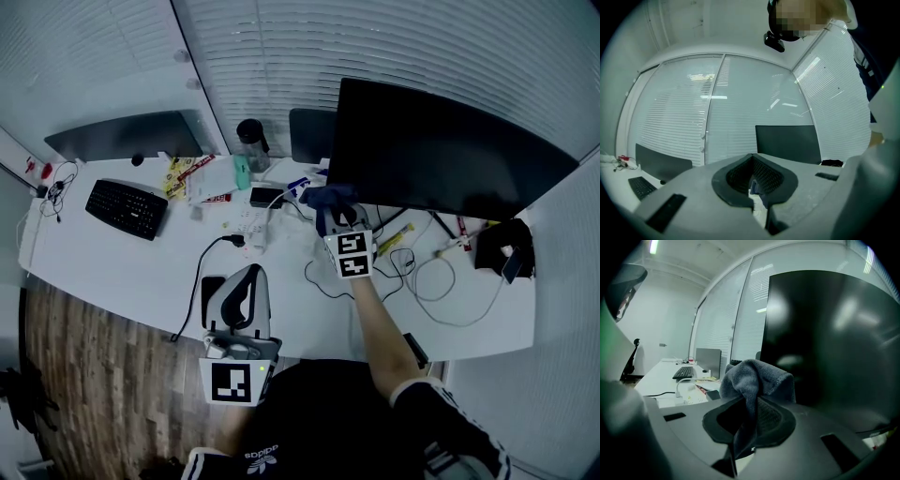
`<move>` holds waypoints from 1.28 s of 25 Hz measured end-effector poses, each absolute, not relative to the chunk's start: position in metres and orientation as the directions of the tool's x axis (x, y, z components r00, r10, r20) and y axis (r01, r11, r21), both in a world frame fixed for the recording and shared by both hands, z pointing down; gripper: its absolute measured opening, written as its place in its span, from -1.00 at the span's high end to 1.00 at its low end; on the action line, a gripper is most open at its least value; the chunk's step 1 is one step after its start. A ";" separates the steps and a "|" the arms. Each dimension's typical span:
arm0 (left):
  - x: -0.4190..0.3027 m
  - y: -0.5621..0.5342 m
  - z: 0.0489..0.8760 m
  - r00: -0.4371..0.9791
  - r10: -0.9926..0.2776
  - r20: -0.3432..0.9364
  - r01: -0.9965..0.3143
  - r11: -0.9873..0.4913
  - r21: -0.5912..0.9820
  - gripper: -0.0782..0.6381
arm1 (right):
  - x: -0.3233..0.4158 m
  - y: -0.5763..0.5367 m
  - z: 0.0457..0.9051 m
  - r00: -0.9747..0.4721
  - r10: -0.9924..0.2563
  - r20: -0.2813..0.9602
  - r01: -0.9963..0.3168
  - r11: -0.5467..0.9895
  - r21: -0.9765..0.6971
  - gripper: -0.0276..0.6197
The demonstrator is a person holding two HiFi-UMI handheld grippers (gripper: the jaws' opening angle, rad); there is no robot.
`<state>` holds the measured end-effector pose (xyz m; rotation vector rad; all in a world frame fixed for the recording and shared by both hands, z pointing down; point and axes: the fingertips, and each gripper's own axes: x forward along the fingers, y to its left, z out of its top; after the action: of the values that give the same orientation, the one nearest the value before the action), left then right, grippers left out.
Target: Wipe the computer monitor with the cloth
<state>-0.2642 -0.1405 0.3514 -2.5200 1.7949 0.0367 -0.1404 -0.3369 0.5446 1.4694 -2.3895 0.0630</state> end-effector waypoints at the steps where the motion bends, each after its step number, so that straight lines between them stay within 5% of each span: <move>1: -0.267 -0.140 0.352 0.324 -0.945 -0.046 -0.946 -0.323 -0.027 0.77 | -0.141 -0.337 0.545 -0.409 -0.860 0.306 -0.875 0.464 0.135 0.77; 32: -0.278 -0.144 0.347 0.330 -0.940 -0.084 -0.944 -0.330 -0.022 0.77 | -0.140 -0.349 0.403 -0.383 -0.920 0.085 -0.909 0.392 0.142 0.77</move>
<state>-0.2784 -0.1436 0.3474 -2.5071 1.7781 0.0855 -0.1400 -0.3492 0.4026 1.6507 -2.4926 -0.1078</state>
